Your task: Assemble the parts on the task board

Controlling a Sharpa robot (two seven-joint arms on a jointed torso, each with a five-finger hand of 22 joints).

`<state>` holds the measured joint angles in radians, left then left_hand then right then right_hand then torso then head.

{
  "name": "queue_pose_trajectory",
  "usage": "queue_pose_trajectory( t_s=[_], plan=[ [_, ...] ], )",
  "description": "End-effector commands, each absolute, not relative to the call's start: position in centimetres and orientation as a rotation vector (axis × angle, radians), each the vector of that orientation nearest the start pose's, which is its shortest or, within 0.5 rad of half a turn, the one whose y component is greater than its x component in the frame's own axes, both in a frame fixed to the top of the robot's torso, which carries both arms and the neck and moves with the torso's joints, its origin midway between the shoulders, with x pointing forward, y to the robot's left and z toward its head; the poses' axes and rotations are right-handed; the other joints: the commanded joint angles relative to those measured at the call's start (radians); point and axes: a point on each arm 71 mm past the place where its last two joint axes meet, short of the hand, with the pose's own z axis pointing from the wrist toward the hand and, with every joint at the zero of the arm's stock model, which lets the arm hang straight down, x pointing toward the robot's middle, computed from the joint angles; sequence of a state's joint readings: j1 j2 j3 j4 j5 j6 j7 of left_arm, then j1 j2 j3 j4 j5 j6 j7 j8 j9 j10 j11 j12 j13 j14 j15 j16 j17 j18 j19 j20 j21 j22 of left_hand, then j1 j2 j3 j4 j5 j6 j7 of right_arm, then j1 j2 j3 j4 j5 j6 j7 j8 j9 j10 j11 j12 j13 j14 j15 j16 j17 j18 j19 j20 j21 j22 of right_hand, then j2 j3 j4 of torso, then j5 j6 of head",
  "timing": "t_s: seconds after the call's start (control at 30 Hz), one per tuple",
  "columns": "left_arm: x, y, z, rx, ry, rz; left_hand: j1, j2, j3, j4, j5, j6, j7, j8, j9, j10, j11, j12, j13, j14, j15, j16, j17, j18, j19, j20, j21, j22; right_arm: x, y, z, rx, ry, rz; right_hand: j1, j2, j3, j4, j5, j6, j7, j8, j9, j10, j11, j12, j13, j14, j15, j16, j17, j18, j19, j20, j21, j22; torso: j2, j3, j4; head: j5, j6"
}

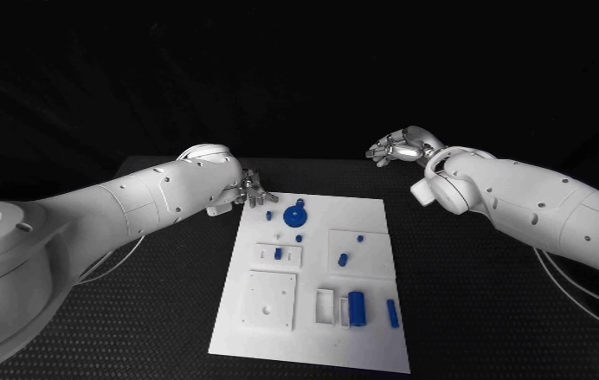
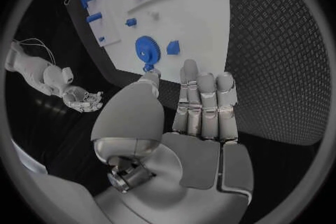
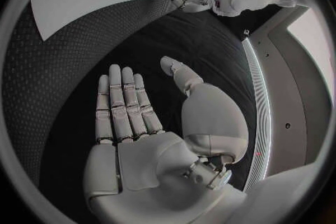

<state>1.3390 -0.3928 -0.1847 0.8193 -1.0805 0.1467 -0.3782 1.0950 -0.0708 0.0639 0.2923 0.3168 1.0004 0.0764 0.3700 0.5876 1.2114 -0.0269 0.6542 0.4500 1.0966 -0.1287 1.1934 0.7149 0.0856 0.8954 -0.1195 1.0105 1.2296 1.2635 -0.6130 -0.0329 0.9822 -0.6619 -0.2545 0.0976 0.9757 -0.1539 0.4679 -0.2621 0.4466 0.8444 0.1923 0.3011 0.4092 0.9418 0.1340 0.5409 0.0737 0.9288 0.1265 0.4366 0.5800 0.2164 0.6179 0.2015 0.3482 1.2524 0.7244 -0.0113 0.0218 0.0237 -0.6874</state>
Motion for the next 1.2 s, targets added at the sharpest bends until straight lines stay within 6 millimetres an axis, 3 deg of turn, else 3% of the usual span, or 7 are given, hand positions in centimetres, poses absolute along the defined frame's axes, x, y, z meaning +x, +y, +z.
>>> queue_pose_trajectory(
  t_s=[0.03, 0.27, 0.87, 1.2],
  plan=[
    [59.3, 18.7, -21.8, -0.152, 2.261, -0.221, 0.013, 0.001, -0.008, -0.001, 0.015, 0.006, 0.004, 0.007, -0.001, -0.001, 0.002, 0.003, 0.003, -0.007, 0.001, 0.007, 0.003, -0.004, -0.005, -0.102, 0.007, 0.005, 58.5, -25.1, -18.0, 0.617, 1.631, 0.903, 0.000, 0.007, -0.003, 0.001, 0.005, -0.008, 0.000, 0.002, -0.001, 0.007, 0.000, -0.005, -0.001, -0.006, 0.000, -0.007, 0.001, -0.015, -0.006, 0.002, -0.005, 0.002, -0.001, 0.0003, 0.0013, -0.002, -0.002],
    [59.2, 18.7, -22.1, -0.156, 2.297, -0.209, 0.015, 0.006, -0.012, -0.001, 0.029, 0.002, 0.005, 0.007, -0.002, -0.005, 0.003, 0.003, 0.007, -0.014, 0.001, 0.013, 0.005, -0.005, -0.009, -0.101, 0.007, 0.011, 58.5, -25.2, -18.0, 0.618, 1.629, 0.901, -0.001, 0.007, -0.003, 0.002, 0.007, -0.008, 0.000, 0.002, -0.001, 0.007, 0.000, -0.005, -0.002, -0.006, 0.000, -0.007, 0.001, -0.015, -0.006, 0.002, -0.005, 0.002, -0.001, 0.0001, 0.0016, -0.003, -0.004],
    [59.0, 18.5, -23.2, -0.168, 2.339, -0.210, 0.014, 0.017, -0.016, -0.001, 0.027, 0.000, 0.005, 0.009, -0.002, -0.009, 0.004, 0.006, 0.012, -0.021, 0.002, 0.023, 0.008, -0.006, -0.013, -0.101, 0.009, 0.018, 58.5, -25.1, -18.0, 0.620, 1.630, 0.903, -0.001, 0.007, -0.003, 0.002, 0.009, -0.008, 0.000, 0.003, -0.001, 0.007, 0.000, -0.005, -0.002, -0.006, 0.000, -0.007, 0.002, -0.015, -0.005, 0.002, -0.006, 0.003, -0.001, 0.0012, -0.0005, -0.004, -0.005],
    [59.1, 18.6, -23.4, -0.197, 2.339, -0.232, 0.023, 0.025, -0.018, -0.002, 0.029, -0.003, 0.006, 0.009, -0.002, -0.013, 0.005, 0.006, 0.014, -0.025, 0.003, 0.028, 0.010, -0.005, -0.015, -0.101, 0.011, 0.024, 58.6, -24.9, -18.0, 0.619, 1.630, 0.906, -0.003, 0.007, -0.004, 0.003, 0.009, -0.008, 0.000, 0.003, -0.002, 0.007, 0.000, -0.005, -0.002, -0.006, 0.000, -0.008, 0.003, -0.015, -0.005, 0.002, -0.007, 0.004, -0.002, 0.0016, 0.0025, -0.006, -0.007]
  ],
)
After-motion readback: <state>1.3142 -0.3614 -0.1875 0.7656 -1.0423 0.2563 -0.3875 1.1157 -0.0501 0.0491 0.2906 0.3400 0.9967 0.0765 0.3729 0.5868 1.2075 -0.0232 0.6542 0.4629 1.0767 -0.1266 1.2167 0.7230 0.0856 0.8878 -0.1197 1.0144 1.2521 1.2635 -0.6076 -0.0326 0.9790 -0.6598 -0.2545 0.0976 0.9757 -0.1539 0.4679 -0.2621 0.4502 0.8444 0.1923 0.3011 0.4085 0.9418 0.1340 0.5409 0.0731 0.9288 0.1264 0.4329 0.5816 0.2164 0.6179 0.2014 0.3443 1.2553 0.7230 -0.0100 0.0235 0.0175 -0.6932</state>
